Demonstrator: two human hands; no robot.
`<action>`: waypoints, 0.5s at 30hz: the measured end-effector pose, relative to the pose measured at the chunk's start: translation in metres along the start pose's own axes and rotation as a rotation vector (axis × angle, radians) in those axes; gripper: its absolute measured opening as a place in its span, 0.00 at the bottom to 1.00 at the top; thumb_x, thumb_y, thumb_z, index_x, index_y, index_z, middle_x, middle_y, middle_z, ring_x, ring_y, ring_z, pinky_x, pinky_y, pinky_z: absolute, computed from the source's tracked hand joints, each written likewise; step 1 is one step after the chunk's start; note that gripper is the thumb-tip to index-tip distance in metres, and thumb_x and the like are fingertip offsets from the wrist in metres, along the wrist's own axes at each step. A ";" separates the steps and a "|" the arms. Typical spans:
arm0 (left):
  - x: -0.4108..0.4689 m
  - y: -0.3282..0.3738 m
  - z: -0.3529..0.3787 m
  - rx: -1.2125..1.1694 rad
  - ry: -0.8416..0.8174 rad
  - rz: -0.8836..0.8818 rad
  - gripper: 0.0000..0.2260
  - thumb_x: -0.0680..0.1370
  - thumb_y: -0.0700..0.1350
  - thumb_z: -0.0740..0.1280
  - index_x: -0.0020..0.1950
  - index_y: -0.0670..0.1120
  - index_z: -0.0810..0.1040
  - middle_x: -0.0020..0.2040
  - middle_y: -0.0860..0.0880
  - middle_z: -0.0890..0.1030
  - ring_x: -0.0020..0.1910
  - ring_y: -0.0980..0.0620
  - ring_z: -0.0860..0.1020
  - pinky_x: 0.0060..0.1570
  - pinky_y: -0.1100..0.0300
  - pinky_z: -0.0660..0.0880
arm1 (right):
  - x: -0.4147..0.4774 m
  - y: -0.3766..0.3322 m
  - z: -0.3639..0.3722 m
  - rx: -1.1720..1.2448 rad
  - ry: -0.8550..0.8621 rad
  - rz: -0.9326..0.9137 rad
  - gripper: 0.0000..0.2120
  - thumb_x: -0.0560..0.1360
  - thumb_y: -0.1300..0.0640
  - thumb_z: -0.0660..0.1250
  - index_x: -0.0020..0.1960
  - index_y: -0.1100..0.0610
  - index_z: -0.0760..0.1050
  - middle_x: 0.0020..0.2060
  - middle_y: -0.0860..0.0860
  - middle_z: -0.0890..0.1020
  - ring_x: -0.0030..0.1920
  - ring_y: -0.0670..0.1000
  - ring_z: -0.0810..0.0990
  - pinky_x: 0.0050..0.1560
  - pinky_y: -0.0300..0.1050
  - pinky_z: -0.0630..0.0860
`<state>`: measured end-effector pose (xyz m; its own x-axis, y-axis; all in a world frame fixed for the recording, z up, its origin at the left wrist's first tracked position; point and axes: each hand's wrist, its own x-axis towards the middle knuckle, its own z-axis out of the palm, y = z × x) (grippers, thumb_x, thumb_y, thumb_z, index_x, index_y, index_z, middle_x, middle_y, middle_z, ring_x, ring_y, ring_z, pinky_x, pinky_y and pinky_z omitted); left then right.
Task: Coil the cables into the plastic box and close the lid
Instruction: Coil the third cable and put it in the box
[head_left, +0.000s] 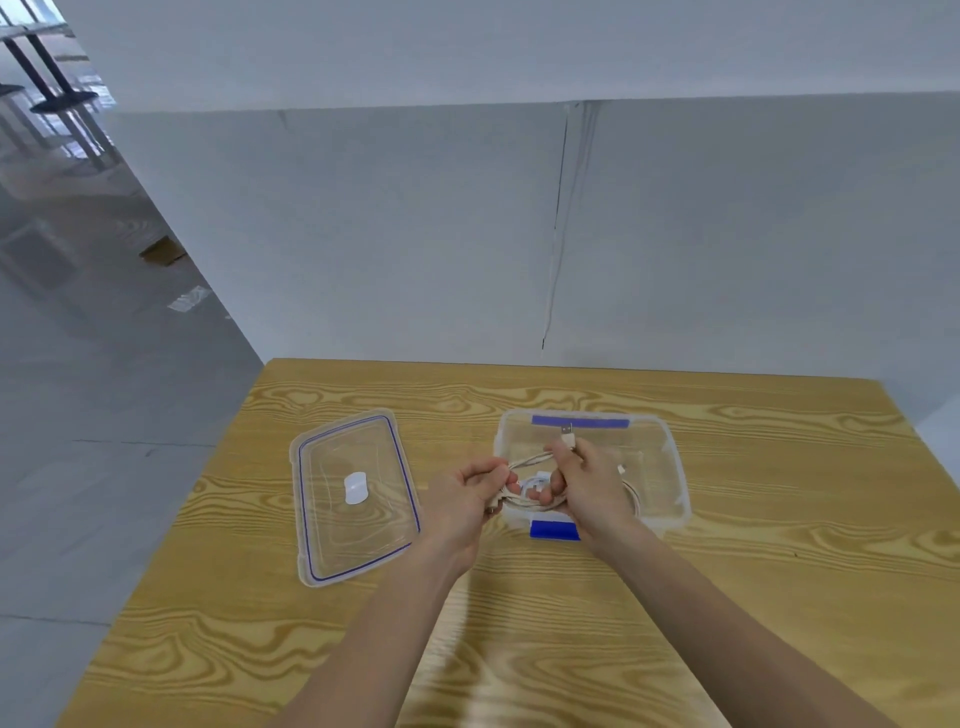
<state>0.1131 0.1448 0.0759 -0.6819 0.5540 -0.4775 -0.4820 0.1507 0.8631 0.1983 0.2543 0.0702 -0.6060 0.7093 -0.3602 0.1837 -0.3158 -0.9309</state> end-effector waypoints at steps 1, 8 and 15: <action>0.002 -0.002 0.000 0.008 0.008 0.004 0.04 0.77 0.37 0.67 0.49 0.43 0.80 0.38 0.46 0.82 0.40 0.52 0.77 0.41 0.59 0.71 | 0.000 0.001 0.001 -0.011 0.018 -0.006 0.10 0.80 0.56 0.58 0.52 0.62 0.74 0.25 0.52 0.71 0.25 0.49 0.76 0.33 0.45 0.77; 0.030 -0.006 -0.011 0.190 -0.034 0.091 0.04 0.77 0.39 0.66 0.47 0.46 0.80 0.38 0.47 0.83 0.41 0.52 0.79 0.41 0.59 0.73 | 0.008 0.010 -0.008 0.225 0.057 0.156 0.14 0.82 0.58 0.53 0.55 0.66 0.73 0.35 0.57 0.78 0.35 0.55 0.80 0.41 0.48 0.79; 0.072 0.008 0.006 0.493 -0.171 0.174 0.05 0.77 0.40 0.66 0.51 0.44 0.80 0.42 0.47 0.83 0.37 0.56 0.77 0.35 0.68 0.74 | 0.034 0.010 -0.034 0.051 0.048 0.140 0.10 0.79 0.60 0.61 0.43 0.64 0.76 0.37 0.56 0.82 0.40 0.53 0.78 0.44 0.47 0.77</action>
<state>0.0636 0.1908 0.0492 -0.6097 0.7241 -0.3225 -0.0269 0.3878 0.9214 0.2063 0.2969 0.0471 -0.5398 0.6849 -0.4895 0.2231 -0.4442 -0.8677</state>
